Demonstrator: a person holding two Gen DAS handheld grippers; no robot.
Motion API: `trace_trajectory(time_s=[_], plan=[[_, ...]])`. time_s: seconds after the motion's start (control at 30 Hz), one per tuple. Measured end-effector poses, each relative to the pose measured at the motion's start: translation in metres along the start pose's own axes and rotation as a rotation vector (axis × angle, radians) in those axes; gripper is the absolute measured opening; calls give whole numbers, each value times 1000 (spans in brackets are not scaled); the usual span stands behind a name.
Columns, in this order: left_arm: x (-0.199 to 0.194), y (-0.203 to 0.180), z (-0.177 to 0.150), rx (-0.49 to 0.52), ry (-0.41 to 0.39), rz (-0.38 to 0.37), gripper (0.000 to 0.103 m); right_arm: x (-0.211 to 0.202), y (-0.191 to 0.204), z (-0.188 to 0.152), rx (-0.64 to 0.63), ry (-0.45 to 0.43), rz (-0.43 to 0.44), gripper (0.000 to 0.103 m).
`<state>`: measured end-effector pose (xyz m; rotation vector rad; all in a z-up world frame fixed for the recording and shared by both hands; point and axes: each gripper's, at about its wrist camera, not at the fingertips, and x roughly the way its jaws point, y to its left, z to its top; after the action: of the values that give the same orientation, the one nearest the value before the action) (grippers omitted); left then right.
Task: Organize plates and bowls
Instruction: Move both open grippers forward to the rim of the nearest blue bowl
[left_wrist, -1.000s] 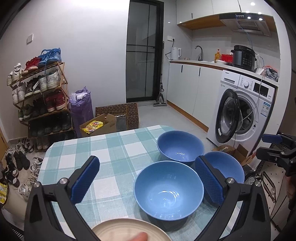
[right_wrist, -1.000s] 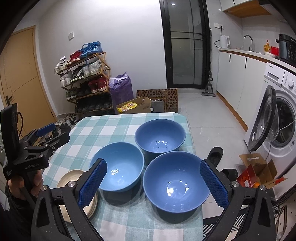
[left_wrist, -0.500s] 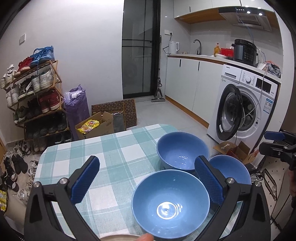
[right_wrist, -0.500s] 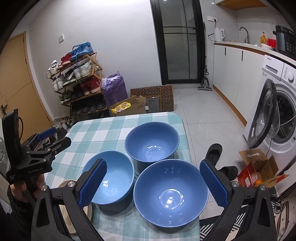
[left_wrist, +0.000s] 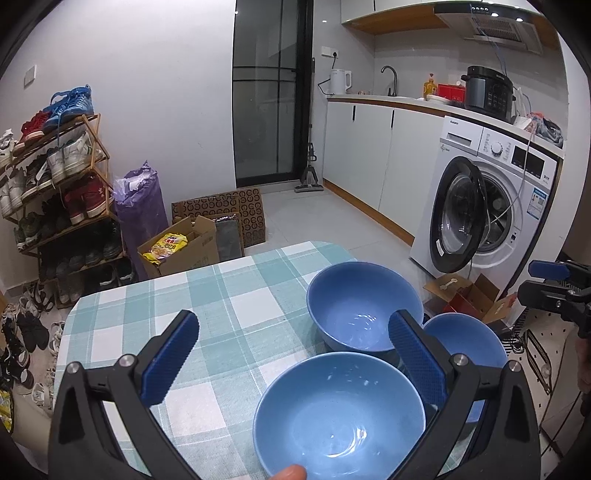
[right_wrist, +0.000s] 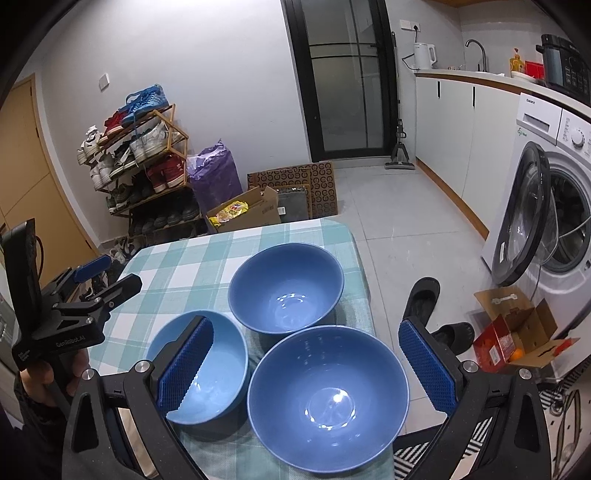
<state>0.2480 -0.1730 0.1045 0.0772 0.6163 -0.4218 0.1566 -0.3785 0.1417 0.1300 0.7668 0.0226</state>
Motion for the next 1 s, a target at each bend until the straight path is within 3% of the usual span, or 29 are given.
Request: trace_trajectory(time_s=[1.0], plan=[[83, 0, 4, -2, 129, -8, 103, 96, -24, 9, 61, 110, -3, 102]])
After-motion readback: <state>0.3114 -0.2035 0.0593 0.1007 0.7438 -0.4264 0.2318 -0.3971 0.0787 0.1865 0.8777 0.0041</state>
